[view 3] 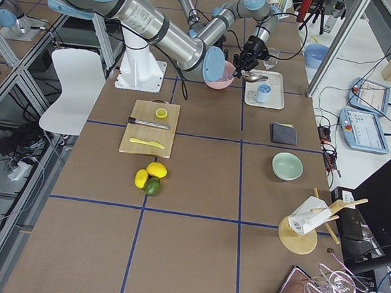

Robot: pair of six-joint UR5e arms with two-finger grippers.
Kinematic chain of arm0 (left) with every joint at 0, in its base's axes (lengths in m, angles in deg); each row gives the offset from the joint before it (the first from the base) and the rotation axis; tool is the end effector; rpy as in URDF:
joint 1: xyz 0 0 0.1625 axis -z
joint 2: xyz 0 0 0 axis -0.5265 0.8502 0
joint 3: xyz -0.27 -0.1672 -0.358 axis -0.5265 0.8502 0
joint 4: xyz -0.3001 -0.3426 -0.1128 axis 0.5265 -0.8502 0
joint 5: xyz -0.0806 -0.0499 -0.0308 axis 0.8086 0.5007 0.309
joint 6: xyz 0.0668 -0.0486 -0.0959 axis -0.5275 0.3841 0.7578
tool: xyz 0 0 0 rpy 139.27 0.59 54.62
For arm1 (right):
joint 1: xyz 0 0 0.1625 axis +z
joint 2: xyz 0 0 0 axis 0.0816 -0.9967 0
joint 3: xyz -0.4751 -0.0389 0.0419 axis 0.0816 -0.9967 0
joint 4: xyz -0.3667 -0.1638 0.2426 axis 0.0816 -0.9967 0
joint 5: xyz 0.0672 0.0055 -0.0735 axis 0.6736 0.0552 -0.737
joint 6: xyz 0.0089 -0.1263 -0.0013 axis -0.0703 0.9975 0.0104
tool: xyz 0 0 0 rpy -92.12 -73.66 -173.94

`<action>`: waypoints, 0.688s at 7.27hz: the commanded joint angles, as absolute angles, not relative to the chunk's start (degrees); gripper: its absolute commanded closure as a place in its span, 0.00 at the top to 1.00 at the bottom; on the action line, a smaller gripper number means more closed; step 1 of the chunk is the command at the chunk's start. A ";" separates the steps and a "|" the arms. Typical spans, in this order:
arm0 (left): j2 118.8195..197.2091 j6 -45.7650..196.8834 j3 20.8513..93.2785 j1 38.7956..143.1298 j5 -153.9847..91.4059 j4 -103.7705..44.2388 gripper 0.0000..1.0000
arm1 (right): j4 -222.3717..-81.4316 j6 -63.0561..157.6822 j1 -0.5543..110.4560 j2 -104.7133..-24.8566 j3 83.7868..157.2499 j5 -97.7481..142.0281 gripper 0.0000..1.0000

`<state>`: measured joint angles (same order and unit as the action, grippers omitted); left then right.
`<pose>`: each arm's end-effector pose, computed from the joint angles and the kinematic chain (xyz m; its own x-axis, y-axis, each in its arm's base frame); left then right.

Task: Put ice in cup with scoop
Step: 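Carry the filled scoop to the blue cup and tip ice into it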

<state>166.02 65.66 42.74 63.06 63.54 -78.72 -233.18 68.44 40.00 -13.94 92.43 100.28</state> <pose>0.6197 -0.4668 0.3774 0.0863 0.9924 -0.0882 -0.0006 0.0886 0.9961 -0.5004 -0.6479 0.1478 0.6862 -0.6967 0.2091 0.7162 0.5968 -0.3618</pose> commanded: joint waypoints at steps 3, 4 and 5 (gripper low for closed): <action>166.02 65.66 42.74 63.06 63.54 -78.72 1.00 | -233.18 68.38 40.14 -13.87 92.91 100.98 0.00; 166.02 65.66 42.82 63.06 63.54 -78.81 1.00 | -233.01 68.30 40.84 -14.22 93.96 102.20 0.00; 166.02 65.66 42.82 63.06 63.54 -78.81 1.00 | -232.83 67.60 42.59 -14.83 95.53 106.39 0.00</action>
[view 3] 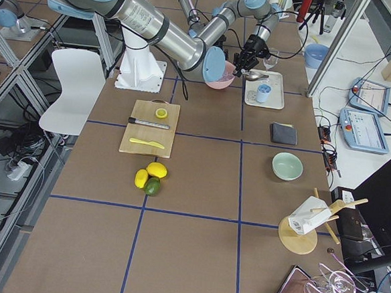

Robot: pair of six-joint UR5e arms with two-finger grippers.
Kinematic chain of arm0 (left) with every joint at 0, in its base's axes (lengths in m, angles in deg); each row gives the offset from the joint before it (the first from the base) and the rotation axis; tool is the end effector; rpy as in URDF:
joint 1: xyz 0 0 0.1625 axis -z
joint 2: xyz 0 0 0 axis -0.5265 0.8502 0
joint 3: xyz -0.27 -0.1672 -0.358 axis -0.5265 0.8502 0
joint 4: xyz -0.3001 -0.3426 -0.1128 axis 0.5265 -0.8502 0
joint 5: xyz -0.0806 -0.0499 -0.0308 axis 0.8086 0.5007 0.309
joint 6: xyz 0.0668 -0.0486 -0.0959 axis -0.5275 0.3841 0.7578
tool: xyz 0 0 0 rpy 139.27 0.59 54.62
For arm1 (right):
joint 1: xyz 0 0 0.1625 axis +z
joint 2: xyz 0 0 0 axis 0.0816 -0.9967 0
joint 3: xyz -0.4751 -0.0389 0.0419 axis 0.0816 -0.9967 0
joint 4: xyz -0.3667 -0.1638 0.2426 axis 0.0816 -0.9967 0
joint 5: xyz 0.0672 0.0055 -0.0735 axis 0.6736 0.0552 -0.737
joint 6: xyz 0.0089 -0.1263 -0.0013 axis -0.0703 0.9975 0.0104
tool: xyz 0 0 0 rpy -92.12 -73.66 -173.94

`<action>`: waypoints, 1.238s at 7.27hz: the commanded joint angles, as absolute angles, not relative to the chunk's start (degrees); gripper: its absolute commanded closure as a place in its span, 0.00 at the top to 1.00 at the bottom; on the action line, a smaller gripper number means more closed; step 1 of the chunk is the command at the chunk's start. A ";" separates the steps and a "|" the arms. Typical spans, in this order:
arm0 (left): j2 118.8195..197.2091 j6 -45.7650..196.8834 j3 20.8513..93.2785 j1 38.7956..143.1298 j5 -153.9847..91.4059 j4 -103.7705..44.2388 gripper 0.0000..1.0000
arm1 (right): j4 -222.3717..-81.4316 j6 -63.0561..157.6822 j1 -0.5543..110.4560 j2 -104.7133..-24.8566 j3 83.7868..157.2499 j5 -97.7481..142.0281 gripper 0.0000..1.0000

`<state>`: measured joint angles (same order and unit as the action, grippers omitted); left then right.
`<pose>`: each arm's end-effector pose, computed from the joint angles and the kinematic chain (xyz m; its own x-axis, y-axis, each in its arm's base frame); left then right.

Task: Put ice in cup with scoop
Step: 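Carry the empty scoop back toward its spot on the table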

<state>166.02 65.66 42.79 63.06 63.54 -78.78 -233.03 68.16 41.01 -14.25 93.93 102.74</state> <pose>0.6195 -0.4667 0.3768 0.0862 0.9924 -0.0873 0.0010 0.0876 0.9962 -0.4901 -0.6503 0.1417 0.7022 -0.6679 0.2464 0.7082 0.6199 -0.3380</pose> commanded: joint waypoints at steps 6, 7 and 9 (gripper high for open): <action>166.02 65.66 42.91 63.06 63.54 -78.81 1.00 | -231.43 61.21 48.31 -34.20 119.65 117.23 0.00; 166.02 65.66 42.91 63.06 63.54 -78.81 1.00 | -226.03 55.96 48.49 -44.27 130.34 121.33 0.00; 166.02 65.66 42.91 63.06 63.54 -78.81 1.00 | -214.85 43.65 48.49 -56.63 138.60 124.87 0.00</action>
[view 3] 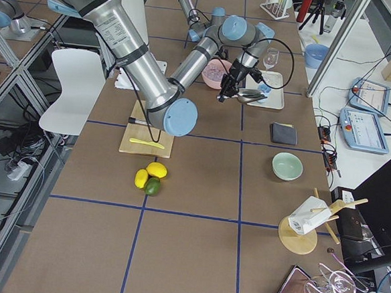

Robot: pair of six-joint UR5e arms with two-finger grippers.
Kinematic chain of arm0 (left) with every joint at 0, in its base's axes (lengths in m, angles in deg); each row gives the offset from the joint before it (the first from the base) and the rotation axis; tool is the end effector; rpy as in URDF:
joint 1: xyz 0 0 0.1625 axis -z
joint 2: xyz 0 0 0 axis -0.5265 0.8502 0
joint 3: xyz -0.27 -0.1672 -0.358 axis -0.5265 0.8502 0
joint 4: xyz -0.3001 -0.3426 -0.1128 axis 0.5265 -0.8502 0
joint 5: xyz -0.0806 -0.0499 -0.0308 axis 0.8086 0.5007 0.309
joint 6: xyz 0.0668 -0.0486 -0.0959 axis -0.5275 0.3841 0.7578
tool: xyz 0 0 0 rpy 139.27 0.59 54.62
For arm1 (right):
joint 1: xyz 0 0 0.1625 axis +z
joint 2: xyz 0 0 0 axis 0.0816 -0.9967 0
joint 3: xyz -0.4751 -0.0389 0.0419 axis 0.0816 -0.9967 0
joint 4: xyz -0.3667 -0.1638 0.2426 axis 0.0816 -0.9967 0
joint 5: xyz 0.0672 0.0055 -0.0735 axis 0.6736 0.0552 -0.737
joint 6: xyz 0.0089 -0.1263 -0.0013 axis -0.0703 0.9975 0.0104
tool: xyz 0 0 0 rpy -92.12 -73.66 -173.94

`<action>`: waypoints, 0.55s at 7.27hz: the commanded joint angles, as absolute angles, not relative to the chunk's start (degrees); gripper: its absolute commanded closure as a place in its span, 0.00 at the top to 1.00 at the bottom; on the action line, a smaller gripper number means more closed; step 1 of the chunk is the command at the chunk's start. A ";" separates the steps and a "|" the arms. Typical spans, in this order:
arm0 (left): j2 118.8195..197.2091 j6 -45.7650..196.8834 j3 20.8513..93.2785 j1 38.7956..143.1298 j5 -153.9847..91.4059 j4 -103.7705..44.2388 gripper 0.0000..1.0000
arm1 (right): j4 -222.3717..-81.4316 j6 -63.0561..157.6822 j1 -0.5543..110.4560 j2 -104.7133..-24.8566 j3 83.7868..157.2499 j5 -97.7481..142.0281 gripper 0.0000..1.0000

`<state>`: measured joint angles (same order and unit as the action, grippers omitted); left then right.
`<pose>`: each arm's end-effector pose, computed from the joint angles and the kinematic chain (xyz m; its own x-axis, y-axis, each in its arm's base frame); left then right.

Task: Put ice in cup with scoop
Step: 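Carry the empty scoop back toward its spot on the table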

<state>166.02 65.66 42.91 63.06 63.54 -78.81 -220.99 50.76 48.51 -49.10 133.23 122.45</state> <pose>0.6191 -0.4664 0.3756 0.0860 0.9926 -0.0862 0.0033 0.0862 0.9963 -0.3396 -0.5602 0.3112 0.8108 -0.2750 0.5166 0.4254 0.8832 -0.1975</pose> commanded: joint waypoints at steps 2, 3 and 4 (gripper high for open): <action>166.10 65.66 43.09 63.06 63.54 -78.81 1.00 | -210.44 40.44 48.41 -64.81 141.86 128.66 0.00; 166.02 65.66 43.09 63.06 63.54 -78.81 1.00 | -206.94 40.35 48.32 -68.68 142.48 130.15 0.00; 166.02 65.66 43.09 63.06 63.54 -78.81 1.00 | -201.33 39.22 47.62 -73.07 142.57 130.95 0.00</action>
